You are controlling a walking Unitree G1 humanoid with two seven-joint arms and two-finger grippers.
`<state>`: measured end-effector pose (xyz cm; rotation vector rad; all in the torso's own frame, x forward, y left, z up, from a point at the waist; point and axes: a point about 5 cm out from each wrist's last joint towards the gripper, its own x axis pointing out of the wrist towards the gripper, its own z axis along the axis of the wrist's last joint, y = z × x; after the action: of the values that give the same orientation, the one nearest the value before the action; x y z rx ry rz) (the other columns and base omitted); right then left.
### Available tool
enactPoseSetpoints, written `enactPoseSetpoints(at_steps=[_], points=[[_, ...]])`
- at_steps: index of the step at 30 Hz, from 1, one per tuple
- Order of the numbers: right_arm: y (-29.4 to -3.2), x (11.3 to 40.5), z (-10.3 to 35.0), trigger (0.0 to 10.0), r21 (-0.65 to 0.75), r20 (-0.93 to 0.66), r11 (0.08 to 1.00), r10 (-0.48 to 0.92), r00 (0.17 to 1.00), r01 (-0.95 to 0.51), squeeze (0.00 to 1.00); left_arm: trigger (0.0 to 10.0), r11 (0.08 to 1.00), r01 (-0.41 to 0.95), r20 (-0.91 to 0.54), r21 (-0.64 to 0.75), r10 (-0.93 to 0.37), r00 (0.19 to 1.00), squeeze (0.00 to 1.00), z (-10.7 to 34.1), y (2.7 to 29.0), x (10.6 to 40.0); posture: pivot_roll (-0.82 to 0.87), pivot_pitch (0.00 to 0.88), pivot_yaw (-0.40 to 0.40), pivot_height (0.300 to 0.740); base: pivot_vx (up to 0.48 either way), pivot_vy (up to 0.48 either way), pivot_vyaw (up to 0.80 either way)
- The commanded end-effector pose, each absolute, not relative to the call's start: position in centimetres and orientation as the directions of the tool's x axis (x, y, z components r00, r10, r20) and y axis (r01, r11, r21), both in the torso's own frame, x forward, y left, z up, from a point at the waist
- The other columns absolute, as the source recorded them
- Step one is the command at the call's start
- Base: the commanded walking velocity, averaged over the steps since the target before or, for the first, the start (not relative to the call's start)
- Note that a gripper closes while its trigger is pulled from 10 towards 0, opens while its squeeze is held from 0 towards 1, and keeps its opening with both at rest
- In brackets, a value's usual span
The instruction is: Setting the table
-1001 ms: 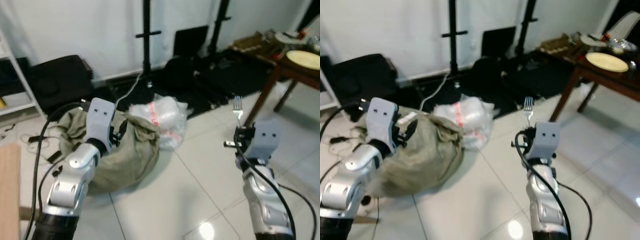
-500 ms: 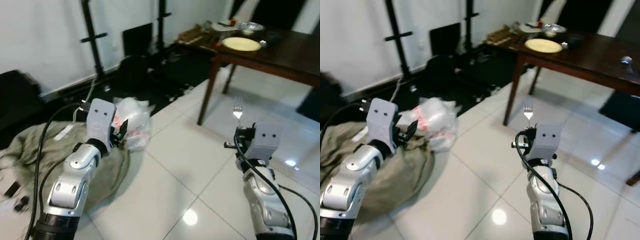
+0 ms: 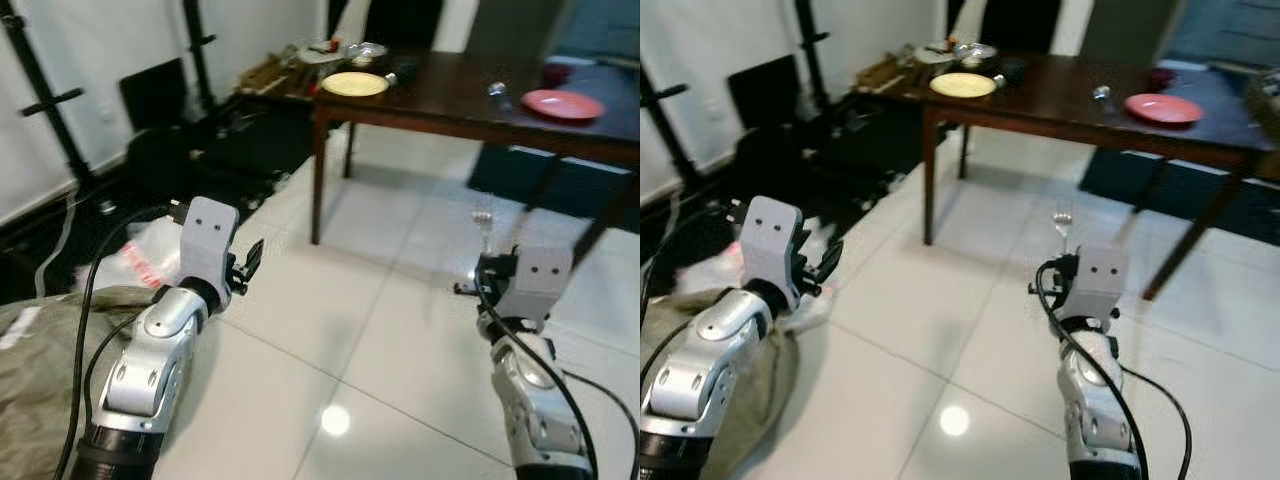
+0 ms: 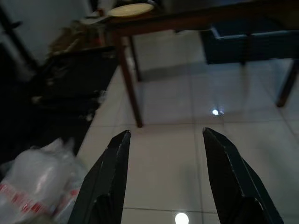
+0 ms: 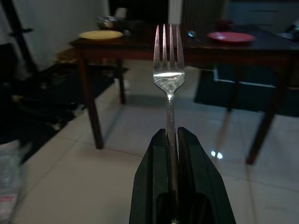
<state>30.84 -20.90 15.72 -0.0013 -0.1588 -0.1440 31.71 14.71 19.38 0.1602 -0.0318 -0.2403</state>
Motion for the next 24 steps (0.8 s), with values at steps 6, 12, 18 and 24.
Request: enactPoseSetpoints(at_steps=[6,12,18,24], points=[[-20.8,30.8,15.6,10.0,0.023,0.153,0.989,-0.146,0.977,0.144,0.0,10.0,0.959,0.229,-0.004,0.168,-0.232,0.973,0.0,18.9,14.8,31.7,-0.02,0.0,0.09,0.74,0.0,0.0,-0.79],[-20.7,30.9,15.6,10.0,0.026,0.154,0.99,-0.144,0.977,0.142,0.0,10.0,0.964,0.232,0.001,0.13,-0.234,0.972,0.0,19.0,14.8,31.6,-0.02,0.0,0.09,0.74,0.0,0.0,-0.79],[-20.5,30.9,15.6,10.0,0.03,0.154,0.991,-0.137,0.979,0.134,0.0,10.0,0.967,0.23,0.016,0.112,-0.233,0.972,0.0,19.0,14.8,31.4,-0.02,0.0,0.088,0.74,0.0,0.0,-0.79],[-16.0,30.2,11.8,10.0,0.147,-0.003,0.978,0.15,0.989,-0.148,0.0,10.0,0.957,0.112,-0.072,0.269,-0.096,0.993,0.0,14.0,16.6,30.1,-0.01,0.0,0.072,0.74,0.0,0.0,-0.66]])
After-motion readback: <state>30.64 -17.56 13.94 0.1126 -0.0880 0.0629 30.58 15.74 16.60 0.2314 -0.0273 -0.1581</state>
